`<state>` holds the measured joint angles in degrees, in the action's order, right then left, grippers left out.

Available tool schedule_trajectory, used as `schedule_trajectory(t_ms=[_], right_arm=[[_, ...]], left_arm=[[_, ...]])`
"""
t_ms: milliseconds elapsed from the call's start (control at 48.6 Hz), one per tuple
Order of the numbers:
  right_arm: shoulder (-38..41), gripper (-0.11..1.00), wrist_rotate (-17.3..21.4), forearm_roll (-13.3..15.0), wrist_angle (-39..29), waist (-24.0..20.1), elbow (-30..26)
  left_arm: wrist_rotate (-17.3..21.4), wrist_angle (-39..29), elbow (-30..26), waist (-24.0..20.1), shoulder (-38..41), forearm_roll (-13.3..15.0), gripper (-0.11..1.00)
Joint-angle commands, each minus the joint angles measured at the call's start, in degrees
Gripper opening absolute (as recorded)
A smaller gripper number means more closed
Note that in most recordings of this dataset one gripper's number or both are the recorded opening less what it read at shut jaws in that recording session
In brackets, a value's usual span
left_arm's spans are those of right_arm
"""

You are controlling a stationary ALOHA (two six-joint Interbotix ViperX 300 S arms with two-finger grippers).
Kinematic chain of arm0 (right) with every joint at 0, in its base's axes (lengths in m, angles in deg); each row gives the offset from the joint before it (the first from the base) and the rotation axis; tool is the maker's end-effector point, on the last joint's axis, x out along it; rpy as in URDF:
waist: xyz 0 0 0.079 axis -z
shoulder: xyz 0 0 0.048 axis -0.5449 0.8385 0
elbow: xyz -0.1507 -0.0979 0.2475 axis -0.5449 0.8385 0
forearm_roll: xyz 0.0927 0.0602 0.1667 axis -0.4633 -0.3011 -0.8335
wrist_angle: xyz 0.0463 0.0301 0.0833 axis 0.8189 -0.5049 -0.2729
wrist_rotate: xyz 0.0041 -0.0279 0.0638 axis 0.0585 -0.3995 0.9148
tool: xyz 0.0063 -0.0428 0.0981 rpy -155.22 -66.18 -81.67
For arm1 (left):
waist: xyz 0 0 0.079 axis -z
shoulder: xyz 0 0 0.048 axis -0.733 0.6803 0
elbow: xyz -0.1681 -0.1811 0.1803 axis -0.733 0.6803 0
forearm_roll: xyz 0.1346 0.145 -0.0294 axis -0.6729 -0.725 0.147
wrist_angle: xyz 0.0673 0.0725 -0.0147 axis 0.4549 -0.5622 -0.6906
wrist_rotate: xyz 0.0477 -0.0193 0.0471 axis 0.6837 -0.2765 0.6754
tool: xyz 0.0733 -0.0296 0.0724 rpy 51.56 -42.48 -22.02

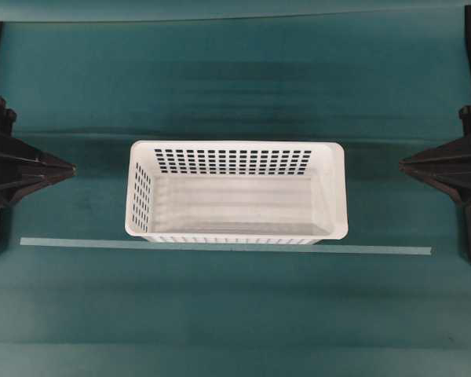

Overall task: Lift the white basket with both hands.
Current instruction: 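Move both grippers inward toward the left and right rims of the basket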

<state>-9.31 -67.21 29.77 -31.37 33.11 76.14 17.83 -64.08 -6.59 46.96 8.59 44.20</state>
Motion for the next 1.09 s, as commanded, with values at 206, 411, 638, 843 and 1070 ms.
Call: schedule_trajectory(t_ms=[206,411,638,843,1070], right_arm=[[2.02,0.0,6.59,-10.2,-10.11,1.05,-7.12],[4.66,0.0,19.07,-16.26,-23.55,2.9,-11.16],[8.7,0.0,35.77,-17.05,-30.85,6.77,-13.27],[13.54,0.0,44.3,-17.05,-35.16,9.14,-15.56],[19.86,0.0,51.15,-16.96,-49.04,10.72,-21.01]], left_arm=[[-9.49,-9.58,-8.53,0.09,3.6,-0.79,-0.03],[-24.35,-13.89,-14.15,0.18,7.73,-0.79,-0.03],[-44.38,-22.15,-19.25,0.18,14.06,-0.79,-0.03],[-56.87,-28.83,-22.24,0.09,18.19,-0.88,-0.03],[-62.58,-38.14,-24.96,-0.35,21.18,-0.88,-0.03]])
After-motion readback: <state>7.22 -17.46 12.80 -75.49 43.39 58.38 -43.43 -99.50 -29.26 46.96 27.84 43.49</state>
